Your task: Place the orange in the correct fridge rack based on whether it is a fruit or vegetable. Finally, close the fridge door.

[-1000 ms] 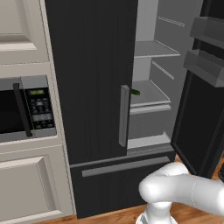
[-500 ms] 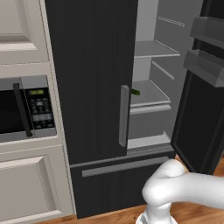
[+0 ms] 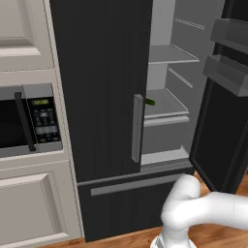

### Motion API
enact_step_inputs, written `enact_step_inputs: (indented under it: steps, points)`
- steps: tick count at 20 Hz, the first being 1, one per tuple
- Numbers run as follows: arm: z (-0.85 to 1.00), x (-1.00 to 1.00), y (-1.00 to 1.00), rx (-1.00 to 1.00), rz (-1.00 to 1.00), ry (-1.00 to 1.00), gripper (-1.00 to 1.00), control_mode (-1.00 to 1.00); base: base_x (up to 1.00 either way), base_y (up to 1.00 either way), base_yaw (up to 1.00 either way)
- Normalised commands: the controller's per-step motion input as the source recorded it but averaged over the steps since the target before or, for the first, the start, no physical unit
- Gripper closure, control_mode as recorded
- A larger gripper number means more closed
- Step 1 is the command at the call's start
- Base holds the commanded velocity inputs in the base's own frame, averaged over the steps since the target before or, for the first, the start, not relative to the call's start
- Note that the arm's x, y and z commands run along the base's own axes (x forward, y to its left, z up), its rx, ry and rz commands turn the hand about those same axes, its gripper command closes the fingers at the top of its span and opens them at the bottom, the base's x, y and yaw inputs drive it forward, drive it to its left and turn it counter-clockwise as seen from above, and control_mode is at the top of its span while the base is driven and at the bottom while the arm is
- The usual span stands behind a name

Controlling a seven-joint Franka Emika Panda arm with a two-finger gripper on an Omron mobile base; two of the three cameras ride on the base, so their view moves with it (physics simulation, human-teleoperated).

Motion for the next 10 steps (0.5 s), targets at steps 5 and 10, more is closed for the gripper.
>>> enact_step_inputs:
  steps: [5,10]
  points:
    - [-0.21,0.22,0.33,0.0,0.16,0.01,-1.0,-1.0,0.0,0.0,0.0]
    - [-0.05,0.17,0.24,0.07,0.14,0.06,-1.0,-1.0,0.0,0.0,0.0]
